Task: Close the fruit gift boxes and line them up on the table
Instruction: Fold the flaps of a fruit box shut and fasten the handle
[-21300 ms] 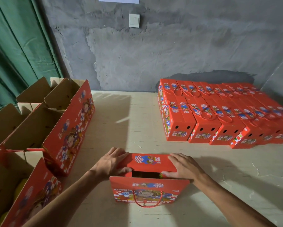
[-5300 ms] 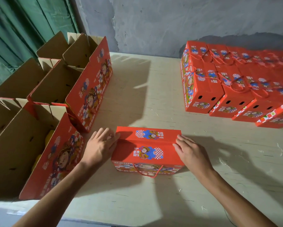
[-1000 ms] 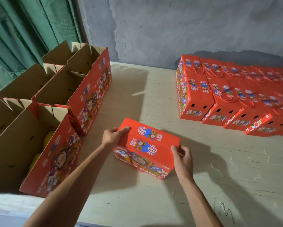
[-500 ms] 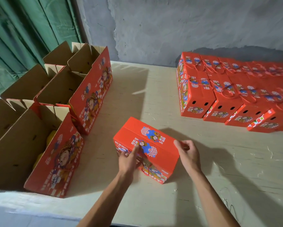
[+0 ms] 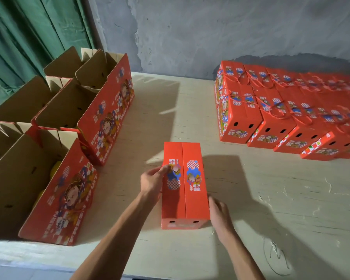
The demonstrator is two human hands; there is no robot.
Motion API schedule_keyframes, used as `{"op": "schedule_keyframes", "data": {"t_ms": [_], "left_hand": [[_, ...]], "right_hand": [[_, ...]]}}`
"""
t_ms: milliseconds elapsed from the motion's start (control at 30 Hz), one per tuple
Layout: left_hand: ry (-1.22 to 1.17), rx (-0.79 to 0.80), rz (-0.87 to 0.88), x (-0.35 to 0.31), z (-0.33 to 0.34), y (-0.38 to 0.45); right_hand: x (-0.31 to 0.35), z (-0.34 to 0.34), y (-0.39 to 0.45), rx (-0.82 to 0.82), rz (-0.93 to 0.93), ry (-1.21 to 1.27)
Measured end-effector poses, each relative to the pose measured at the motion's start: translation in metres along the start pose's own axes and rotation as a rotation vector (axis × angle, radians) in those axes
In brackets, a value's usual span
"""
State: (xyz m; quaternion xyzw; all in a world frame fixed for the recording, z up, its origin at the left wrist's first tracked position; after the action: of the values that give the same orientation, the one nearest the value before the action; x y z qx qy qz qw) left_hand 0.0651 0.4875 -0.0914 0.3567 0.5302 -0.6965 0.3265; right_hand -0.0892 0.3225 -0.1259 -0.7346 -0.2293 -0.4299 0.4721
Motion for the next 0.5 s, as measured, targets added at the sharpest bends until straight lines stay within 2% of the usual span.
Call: {"op": "schedule_keyframes", "data": {"t_ms": [133, 233, 300, 400, 500], "left_hand": [[0.244, 0.092, -0.023, -0.012, -0.011, 0.011], [0.367, 0.244, -0.152, -0.014, -0.022, 0.01], [0.396, 0.261, -0.192, -0.016, -0.024, 0.002], [0.492, 0.287, -0.071, -0.025, -0.021, -0.014], [0.586, 0.309, 0.133, -0.055, -0.005, -0.033]], "right_hand": [[0.006, 0.004, 0.004, -0.029, 0.055, 0.088], [0.015, 0.003, 0.012, 0.121, 0.157, 0.302], [0.022, 0.001, 0.014, 0.227, 0.154, 0.511], [0.038, 0.0, 0.016, 0.185, -0.011, 0.569], [0.067, 0.004, 0.012, -0.002, -0.188, 0.372]]}}
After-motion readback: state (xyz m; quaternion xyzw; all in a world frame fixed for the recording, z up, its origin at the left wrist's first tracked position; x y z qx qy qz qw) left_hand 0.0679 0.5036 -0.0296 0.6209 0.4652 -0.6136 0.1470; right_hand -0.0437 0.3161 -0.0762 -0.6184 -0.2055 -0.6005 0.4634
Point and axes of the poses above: each hand's wrist, its own y-axis towards the middle knuckle, its own z-axis out of the palm, x = y × z, the point moved 1 cm from there along y, towards the middle knuckle, and after that the axes turned 9 degrees about x, right-handed, at the moved point
